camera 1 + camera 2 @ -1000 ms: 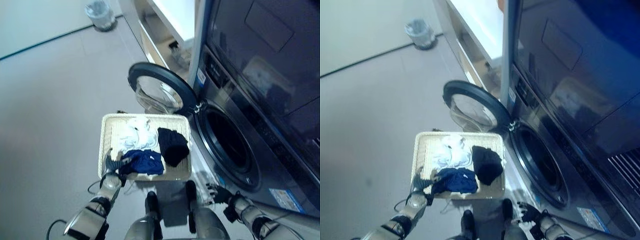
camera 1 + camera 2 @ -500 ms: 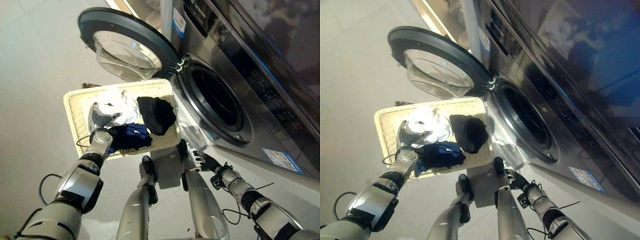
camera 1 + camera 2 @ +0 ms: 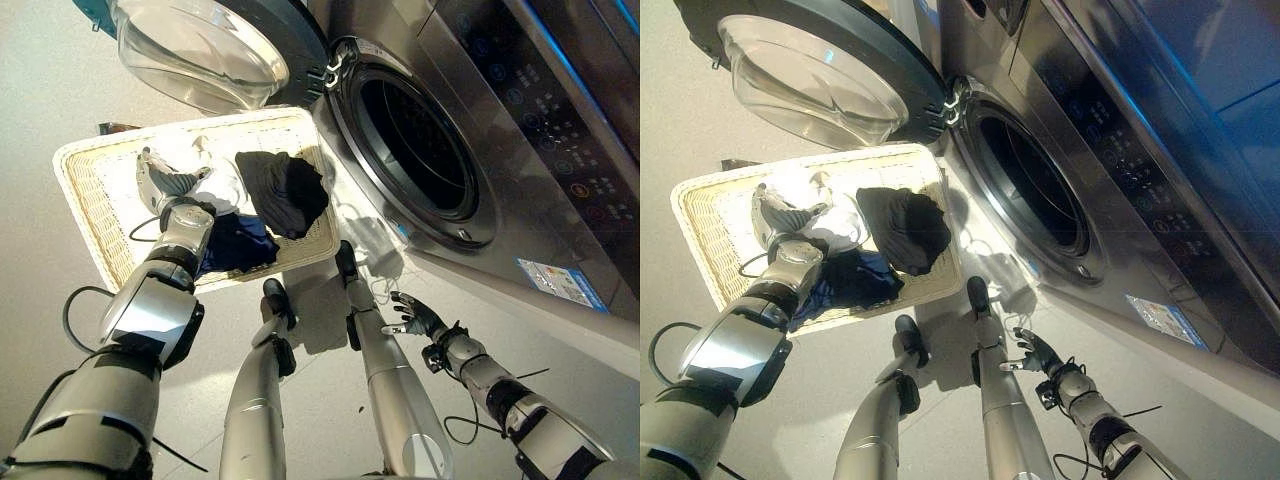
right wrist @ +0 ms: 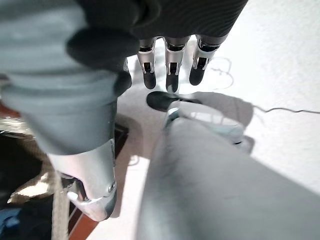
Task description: Put the clothes into the washing machine.
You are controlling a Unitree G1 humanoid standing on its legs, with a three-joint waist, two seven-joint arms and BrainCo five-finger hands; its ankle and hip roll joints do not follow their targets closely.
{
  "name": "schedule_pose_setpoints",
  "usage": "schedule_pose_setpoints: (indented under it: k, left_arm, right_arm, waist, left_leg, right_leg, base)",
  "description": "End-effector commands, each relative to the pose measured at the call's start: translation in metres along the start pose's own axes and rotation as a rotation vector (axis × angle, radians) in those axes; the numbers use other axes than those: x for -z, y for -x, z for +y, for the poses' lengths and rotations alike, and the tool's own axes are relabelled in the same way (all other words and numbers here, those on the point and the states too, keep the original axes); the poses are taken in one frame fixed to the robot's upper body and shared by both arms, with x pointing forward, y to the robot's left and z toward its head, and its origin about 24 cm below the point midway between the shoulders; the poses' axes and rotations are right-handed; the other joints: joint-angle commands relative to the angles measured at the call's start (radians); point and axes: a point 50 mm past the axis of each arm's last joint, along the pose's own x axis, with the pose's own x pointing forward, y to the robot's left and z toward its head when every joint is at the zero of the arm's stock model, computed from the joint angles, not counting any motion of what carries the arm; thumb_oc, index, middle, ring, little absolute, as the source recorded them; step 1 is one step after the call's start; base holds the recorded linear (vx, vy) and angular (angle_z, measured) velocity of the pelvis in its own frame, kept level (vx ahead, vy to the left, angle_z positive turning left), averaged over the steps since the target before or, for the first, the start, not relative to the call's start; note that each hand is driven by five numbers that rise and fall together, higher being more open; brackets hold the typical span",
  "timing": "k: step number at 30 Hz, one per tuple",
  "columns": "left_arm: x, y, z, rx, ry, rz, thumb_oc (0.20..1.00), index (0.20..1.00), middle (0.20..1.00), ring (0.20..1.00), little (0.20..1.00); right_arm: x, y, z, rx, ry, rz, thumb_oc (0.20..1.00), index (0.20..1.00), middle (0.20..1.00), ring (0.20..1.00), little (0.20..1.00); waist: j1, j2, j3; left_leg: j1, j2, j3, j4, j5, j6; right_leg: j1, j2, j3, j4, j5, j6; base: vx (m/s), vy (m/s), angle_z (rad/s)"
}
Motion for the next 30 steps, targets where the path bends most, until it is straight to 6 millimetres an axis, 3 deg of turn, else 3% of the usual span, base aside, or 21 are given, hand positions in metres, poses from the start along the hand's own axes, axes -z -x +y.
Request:
schedule_pose_setpoints:
  k: [1, 2, 5, 6, 7, 11, 12, 13, 14, 16, 18, 19, 20, 21, 22, 25, 26, 28, 29, 30]
  left_arm:
    - [0.017, -0.013, 0.021, 0.060, -0.256, 0.112, 1.000, 1.000, 1.000, 1.000, 1.000]
    - [0.026, -0.012, 0.021, 0.115, -0.381, 0.168, 1.000, 1.000, 1.000, 1.000, 1.000]
    - [0.044, -0.008, 0.020, 0.205, -0.487, 0.283, 1.000, 1.000, 1.000, 1.000, 1.000]
    - [0.059, -0.001, 0.017, 0.263, -0.538, 0.366, 1.000, 1.000, 1.000, 1.000, 1.000]
    - [0.058, -0.002, 0.018, 0.267, -0.534, 0.378, 1.000, 1.000, 1.000, 1.000, 1.000]
    - [0.074, 0.007, 0.016, 0.334, -0.595, 0.477, 1.000, 1.000, 1.000, 1.000, 1.000]
    - [0.076, 0.008, 0.015, 0.341, -0.605, 0.489, 0.940, 0.940, 0.940, 0.940, 0.940]
    - [0.078, 0.009, 0.015, 0.350, -0.621, 0.502, 0.693, 0.693, 0.693, 0.693, 0.693]
    - [0.082, 0.011, 0.015, 0.358, -0.649, 0.522, 0.526, 0.526, 0.526, 0.526, 0.526]
    - [0.083, 0.011, 0.016, 0.362, -0.658, 0.528, 0.432, 0.432, 0.432, 0.432, 0.432]
    - [0.084, 0.011, 0.018, 0.351, -0.677, 0.526, 0.203, 0.203, 0.203, 0.203, 0.203]
    - [0.084, 0.010, 0.018, 0.349, -0.680, 0.524, 0.200, 0.200, 0.200, 0.200, 0.200]
    - [0.080, 0.008, 0.020, 0.331, -0.658, 0.506, 0.200, 0.200, 0.200, 0.200, 0.200]
    - [0.084, 0.009, 0.018, 0.332, -0.658, 0.504, 0.200, 0.200, 0.200, 0.200, 0.200]
    - [0.079, 0.006, 0.017, 0.295, -0.597, 0.457, 0.200, 0.200, 0.200, 0.200, 0.200]
    - [0.072, 0.003, 0.011, 0.256, -0.426, 0.378, 0.200, 0.200, 0.200, 0.200, 0.200]
    - [0.057, -0.001, 0.006, 0.239, -0.188, 0.299, 0.200, 0.200, 0.200, 0.200, 0.200]
    - [0.048, -0.002, 0.003, 0.243, -0.015, 0.272, 0.200, 0.200, 0.200, 0.200, 0.200]
    - [0.035, -0.005, 0.002, 0.245, 0.272, 0.241, 0.200, 0.200, 0.200, 0.200, 0.200]
    - [0.031, -0.005, 0.001, 0.254, 0.360, 0.236, 0.200, 0.200, 0.200, 0.200, 0.200]
  right_arm:
    - [-0.008, 0.001, 0.007, -0.019, -0.038, -0.073, 1.000, 1.000, 1.000, 1.000, 1.000]
    - [-0.013, 0.000, 0.007, -0.018, -0.040, -0.092, 1.000, 1.000, 1.000, 1.000, 1.000]
    - [-0.019, 0.000, 0.006, -0.018, -0.032, -0.116, 1.000, 1.000, 1.000, 1.000, 1.000]
    - [-0.019, 0.000, 0.006, -0.024, -0.033, -0.116, 1.000, 1.000, 1.000, 1.000, 1.000]
    - [-0.023, -0.001, 0.004, -0.021, -0.028, -0.129, 1.000, 1.000, 1.000, 1.000, 1.000]
    - [-0.020, 0.000, 0.002, -0.023, -0.023, -0.117, 1.000, 1.000, 1.000, 1.000, 1.000]
    - [-0.020, 0.000, 0.001, -0.022, -0.022, -0.115, 1.000, 1.000, 1.000, 1.000, 1.000]
    - [-0.020, 0.000, 0.000, -0.021, -0.022, -0.112, 1.000, 1.000, 1.000, 1.000, 1.000]
    - [-0.019, 0.001, -0.002, -0.021, -0.020, -0.109, 1.000, 1.000, 1.000, 1.000, 1.000]
    - [-0.019, 0.001, -0.003, -0.021, -0.019, -0.108, 1.000, 1.000, 1.000, 1.000, 1.000]
    - [-0.019, 0.003, -0.005, -0.025, -0.022, -0.118, 1.000, 1.000, 1.000, 1.000, 1.000]
    - [-0.019, 0.003, -0.006, -0.026, -0.023, -0.119, 1.000, 1.000, 1.000, 1.000, 1.000]
    - [-0.025, 0.002, -0.009, -0.026, -0.016, -0.142, 1.000, 1.000, 1.000, 1.000, 1.000]
    - [-0.021, 0.004, -0.006, -0.031, -0.019, -0.134, 1.000, 1.000, 1.000, 1.000, 1.000]
    - [-0.027, 0.004, -0.010, -0.029, -0.018, -0.163, 1.000, 1.000, 1.000, 1.000, 1.000]
    - [-0.033, 0.004, -0.008, -0.032, -0.030, -0.204, 1.000, 1.000, 1.000, 1.000, 1.000]
    - [-0.041, 0.005, -0.004, -0.024, -0.062, -0.256, 1.000, 1.000, 1.000, 1.000, 1.000]
    - [-0.047, 0.006, -0.003, -0.017, -0.078, -0.294, 1.000, 1.000, 1.000, 1.000, 1.000]
    - [-0.058, 0.008, 0.001, -0.001, -0.106, -0.350, 1.000, 1.000, 1.000, 1.000, 1.000]
    - [-0.062, 0.009, 0.002, 0.004, -0.116, -0.371, 1.000, 1.000, 1.000, 1.000, 1.000]
  waist:
    - [-0.012, -0.055, -0.016]
    - [-0.018, -0.054, -0.016]
    - [-0.027, -0.051, -0.016]
    - [-0.024, -0.043, -0.016]
    - [-0.034, -0.051, -0.016]
    - [-0.034, -0.045, -0.016]
    - [-0.034, -0.045, -0.016]
    - [-0.034, -0.045, -0.016]
    - [-0.034, -0.047, -0.016]
    - [-0.034, -0.047, -0.016]
    - [-0.033, -0.049, -0.016]
    - [-0.032, -0.049, -0.016]
    - [-0.041, -0.059, -0.016]
    - [-0.031, -0.051, -0.016]
    - [-0.036, -0.059, -0.016]
    - [-0.031, -0.060, -0.016]
    - [-0.024, -0.058, -0.016]
    - [-0.020, -0.056, -0.016]
    - [-0.011, -0.053, -0.016]
    - [-0.008, -0.051, -0.016]
  left_leg:
    - [-0.063, -0.075, -0.001, 0.144, -0.092, 0.004]
    - [-0.074, -0.077, 0.000, 0.140, -0.088, 0.003]
    - [-0.092, -0.081, 0.003, 0.136, -0.082, 0.003]
    - [-0.083, -0.072, -0.009, 0.144, -0.115, -0.002]
    - [-0.110, -0.080, 0.005, 0.141, -0.084, 0.003]
    - [-0.112, -0.067, -0.003, 0.159, -0.118, -0.003]
    - [-0.117, -0.066, -0.003, 0.159, -0.117, -0.004]
    - [-0.120, -0.066, -0.004, 0.159, -0.115, -0.004]
    - [-0.124, -0.065, -0.006, 0.157, -0.113, -0.004]
    - [-0.124, -0.065, -0.006, 0.156, -0.111, -0.005]
    - [-0.122, -0.064, -0.009, 0.146, -0.106, -0.006]
    - [-0.120, -0.064, -0.009, 0.144, -0.105, -0.006]
    - [-0.138, -0.072, 0.003, 0.128, -0.065, -0.003]
    - [-0.112, -0.064, -0.012, 0.132, -0.096, -0.009]
    - [-0.122, -0.074, -0.004, 0.110, -0.056, -0.006]
    - [-0.103, -0.075, -0.007, 0.089, -0.042, -0.009]
    - [-0.080, -0.072, -0.011, 0.062, -0.026, -0.012]
    - [-0.066, -0.070, -0.015, 0.042, -0.015, -0.016]
    - [-0.043, -0.066, -0.024, 0.013, 0.000, -0.020]
    - [-0.035, -0.065, -0.027, 0.002, 0.004, -0.022]
  right_leg:
    - [-0.032, 0.038, -0.008, 0.003, -0.035, 0.023]
    - [-0.046, 0.038, -0.005, -0.001, -0.028, 0.024]
    - [-0.068, 0.038, 0.000, -0.001, -0.023, 0.023]
    - [-0.059, 0.048, -0.002, 0.007, -0.049, 0.025]
    - [-0.087, 0.038, 0.004, 0.003, -0.021, 0.022]
    - [-0.088, 0.052, 0.003, 0.018, -0.050, 0.020]
    - [-0.093, 0.053, 0.004, 0.018, -0.049, 0.020]
    - [-0.096, 0.053, 0.004, 0.019, -0.049, 0.019]
    - [-0.099, 0.055, 0.005, 0.020, -0.049, 0.018]
    - [-0.100, 0.056, 0.006, 0.021, -0.048, 0.018]
    - [-0.099, 0.058, 0.004, 0.020, -0.049, 0.016]
    - [-0.098, 0.058, 0.004, 0.020, -0.049, 0.016]
    - [-0.118, 0.049, 0.010, 0.012, -0.021, 0.013]
    - [-0.092, 0.060, 0.003, 0.017, -0.050, 0.015]
    - [-0.105, 0.053, 0.009, 0.009, -0.023, 0.011]
    - [-0.088, 0.059, 0.006, 0.008, -0.028, 0.009]
    - [-0.068, 0.066, 0.003, 0.009, -0.037, 0.006]
    - [-0.056, 0.069, 0.000, 0.008, -0.041, 0.004]
    - [-0.033, 0.074, -0.007, 0.004, -0.050, 0.003]
    - [-0.025, 0.075, -0.010, 0.002, -0.052, 0.002]
  base:
    - [-0.02, 0.037, 0.01]
    - [-0.02, 0.034, -0.05]
    - [0.01, 0.058, -0.11]
    - [0.00, 0.038, -0.14]
    - [0.00, 0.033, -0.12]
    - [0.03, 0.034, -0.11]
    - [-0.01, 0.023, -0.15]
    - [-0.02, 0.003, -0.08]
    - [-0.02, 0.000, -0.08]
    - [-0.01, 0.000, -0.03]
    - [0.00, 0.000, 0.00]
    - [-0.09, -0.026, 0.00]
    - [0.00, 0.000, 0.00]
    - [-0.09, -0.022, -0.05]
    - [-0.02, -0.001, -0.09]
    - [-0.05, -0.027, -0.05]
    - [-0.04, -0.050, 0.03]
    - [-0.04, -0.066, 0.06]
    - [-0.03, -0.079, 0.11]
    - [-0.03, -0.079, 0.11]
